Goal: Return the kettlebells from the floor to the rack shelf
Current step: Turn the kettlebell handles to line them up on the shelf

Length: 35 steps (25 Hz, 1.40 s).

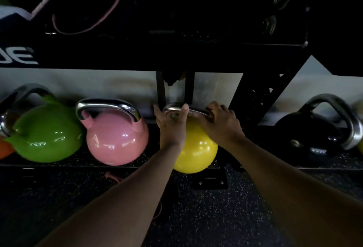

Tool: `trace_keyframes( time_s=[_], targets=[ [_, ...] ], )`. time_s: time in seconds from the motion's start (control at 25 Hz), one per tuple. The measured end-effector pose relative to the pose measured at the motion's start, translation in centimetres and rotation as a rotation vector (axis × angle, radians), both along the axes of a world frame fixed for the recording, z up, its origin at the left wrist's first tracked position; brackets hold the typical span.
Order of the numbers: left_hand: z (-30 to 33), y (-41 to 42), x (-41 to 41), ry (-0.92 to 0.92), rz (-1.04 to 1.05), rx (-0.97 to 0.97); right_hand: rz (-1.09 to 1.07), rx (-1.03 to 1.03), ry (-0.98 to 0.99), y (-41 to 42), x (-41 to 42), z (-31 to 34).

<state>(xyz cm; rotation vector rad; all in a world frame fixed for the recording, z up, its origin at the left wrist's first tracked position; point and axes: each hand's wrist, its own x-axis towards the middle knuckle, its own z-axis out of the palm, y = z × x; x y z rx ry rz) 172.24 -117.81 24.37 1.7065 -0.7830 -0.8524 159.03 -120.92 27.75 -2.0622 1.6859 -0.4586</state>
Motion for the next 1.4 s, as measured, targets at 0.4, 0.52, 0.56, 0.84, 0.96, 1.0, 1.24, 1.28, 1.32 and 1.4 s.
trace_keyframes(
  time_s=[0.4,0.52,0.56,0.84,0.96,1.0,1.24,1.28,1.32,1.4],
  targets=[
    [-1.9,-3.0,2.4,0.121,-0.175,-0.058,-0.145,0.244,-0.635,1.8,1.0,-1.4],
    [-1.9,-3.2,1.7,0.142,-0.155,-0.086,-0.205,0.356,-0.824,1.5,1.0,-1.1],
    [-1.8,-3.6,2.0,0.151,-0.176,-0.091,-0.202,0.362,-0.829,1.9,1.4,-1.3],
    [-1.7,-6.2,1.7,0.138,-0.294,-0.066,-0.161,0.325,-1.051,3.1,2.5,-2.4],
    [-1.8,-6.4,1.6,0.167,-0.332,-0.068,-0.182,0.307,-1.124,3.1,3.1,-3.1],
    [-1.7,-6.8,1.6,0.166,-0.354,-0.069,-0.202,0.296,-1.146,3.2,3.6,-3.6],
    [-1.6,-8.3,1.4,0.164,-0.378,-0.066,-0.225,0.222,-1.114,3.2,5.0,-4.6],
    [-1.8,-8.2,1.4,0.156,-0.381,-0.059,-0.22,0.208,-1.104,3.2,5.0,-4.5],
    [-2.0,-8.1,1.5,0.152,-0.377,-0.054,-0.215,0.197,-1.096,3.2,5.0,-4.6],
    [-1.9,-8.1,1.5,0.147,-0.354,-0.059,-0.197,0.18,-1.072,3.3,5.0,-4.6]
  ],
)
